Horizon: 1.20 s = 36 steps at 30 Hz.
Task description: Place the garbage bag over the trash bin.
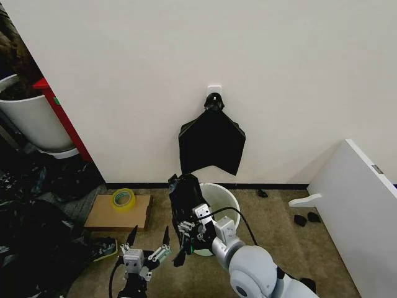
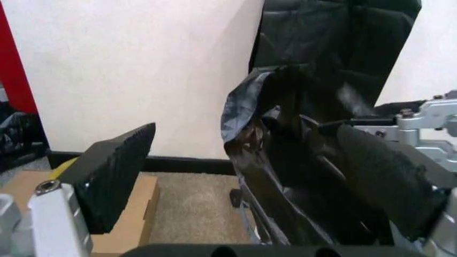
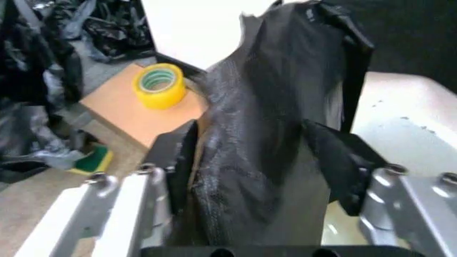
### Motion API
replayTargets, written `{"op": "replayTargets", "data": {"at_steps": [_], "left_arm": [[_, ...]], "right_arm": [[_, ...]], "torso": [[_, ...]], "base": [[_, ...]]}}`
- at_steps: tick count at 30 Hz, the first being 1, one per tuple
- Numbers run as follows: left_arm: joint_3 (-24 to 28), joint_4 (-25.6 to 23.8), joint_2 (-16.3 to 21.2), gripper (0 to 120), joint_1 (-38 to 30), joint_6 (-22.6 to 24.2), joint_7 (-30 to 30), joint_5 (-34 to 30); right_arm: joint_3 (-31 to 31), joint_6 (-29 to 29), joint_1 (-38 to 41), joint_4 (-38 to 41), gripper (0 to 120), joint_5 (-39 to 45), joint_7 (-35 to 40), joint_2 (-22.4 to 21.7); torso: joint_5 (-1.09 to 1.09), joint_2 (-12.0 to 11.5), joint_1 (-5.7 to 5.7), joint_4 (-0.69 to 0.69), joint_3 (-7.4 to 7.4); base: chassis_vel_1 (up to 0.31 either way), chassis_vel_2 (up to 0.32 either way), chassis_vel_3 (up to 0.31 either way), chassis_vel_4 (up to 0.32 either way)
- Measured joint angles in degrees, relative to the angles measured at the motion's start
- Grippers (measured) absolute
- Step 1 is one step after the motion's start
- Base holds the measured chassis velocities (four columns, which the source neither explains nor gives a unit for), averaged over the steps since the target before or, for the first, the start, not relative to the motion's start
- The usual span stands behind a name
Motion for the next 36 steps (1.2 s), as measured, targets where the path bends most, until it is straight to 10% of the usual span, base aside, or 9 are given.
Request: {"op": "replayTargets", "data": {"at_steps": [12, 36], "left_arm": [[2.02, 0.41, 1.01, 100, -2.25, 2.93, -0.75, -2.48], [8.90, 3.51, 6.00, 98, -19.10, 22.85, -6.76, -17.14]], "right_arm": [[1.40, 2.47, -1.06, -0.93, 0, -2.34, 0.86, 0.02], [6.17, 5.43, -2.91, -3.07, 0, -0.21, 4.89, -1.82]], "torso": [[0.01, 0.00, 0.00, 0.00, 0.00], [0.01, 0.00, 0.00, 0.00, 0.00]], "base": [[0.000, 0.000, 0.000, 0.000], [0.000, 0.000, 0.000, 0.000]]}}
